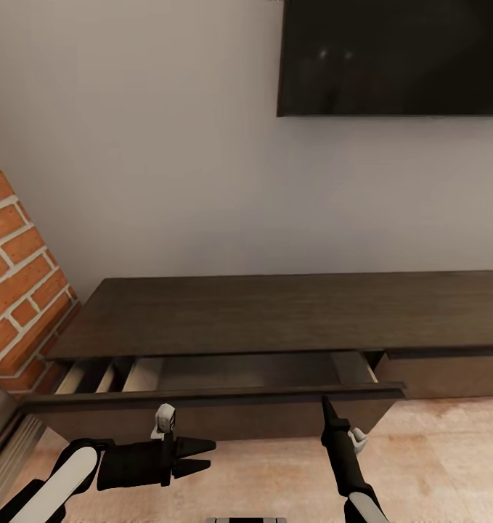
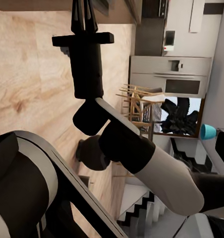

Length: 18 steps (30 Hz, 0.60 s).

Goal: Place each of the two pumpkins and all three candles from the living room inside a cabinet in the living room (use any cabinet), then make sure every cabinet is closed, and position the cauldron so it is next to a table in the living room.

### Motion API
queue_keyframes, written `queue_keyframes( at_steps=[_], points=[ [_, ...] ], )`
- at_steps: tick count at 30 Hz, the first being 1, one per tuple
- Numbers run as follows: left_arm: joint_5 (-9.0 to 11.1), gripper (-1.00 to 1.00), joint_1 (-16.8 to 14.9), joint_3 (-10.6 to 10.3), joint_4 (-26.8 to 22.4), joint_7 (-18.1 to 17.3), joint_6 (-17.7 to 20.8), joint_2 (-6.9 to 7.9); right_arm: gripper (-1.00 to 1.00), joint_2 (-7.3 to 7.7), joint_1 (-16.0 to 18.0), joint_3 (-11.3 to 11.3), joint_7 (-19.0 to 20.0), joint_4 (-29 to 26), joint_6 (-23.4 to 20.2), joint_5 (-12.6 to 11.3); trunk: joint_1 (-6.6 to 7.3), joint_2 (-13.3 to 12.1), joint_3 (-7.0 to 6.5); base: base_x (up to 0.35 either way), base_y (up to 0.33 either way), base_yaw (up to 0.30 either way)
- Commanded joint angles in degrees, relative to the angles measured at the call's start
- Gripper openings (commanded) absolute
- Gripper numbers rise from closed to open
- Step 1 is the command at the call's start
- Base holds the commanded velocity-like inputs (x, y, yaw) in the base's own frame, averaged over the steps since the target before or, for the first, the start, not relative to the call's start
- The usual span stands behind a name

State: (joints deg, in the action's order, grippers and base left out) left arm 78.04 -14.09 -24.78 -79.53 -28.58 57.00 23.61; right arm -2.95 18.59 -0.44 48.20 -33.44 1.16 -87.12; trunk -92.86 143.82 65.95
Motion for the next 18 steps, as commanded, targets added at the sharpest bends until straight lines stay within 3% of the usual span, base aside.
queue_keyframes(
  at_steps=[1,18],
  points=[
    [-0.16,1.00,-0.06,-0.09,0.02,-0.33,0.07,0.04,-1.00,-0.05,0.05,0.41,0.67,-0.13,0.07,0.43,0.03,0.03,0.04,-0.056,0.000,0.000],
    [-0.17,1.00,-0.06,-0.09,0.02,-0.33,0.06,0.03,-1.00,-0.04,0.05,0.43,0.66,-0.13,0.07,0.46,0.03,0.03,0.04,-0.087,0.000,0.000]
  ],
)
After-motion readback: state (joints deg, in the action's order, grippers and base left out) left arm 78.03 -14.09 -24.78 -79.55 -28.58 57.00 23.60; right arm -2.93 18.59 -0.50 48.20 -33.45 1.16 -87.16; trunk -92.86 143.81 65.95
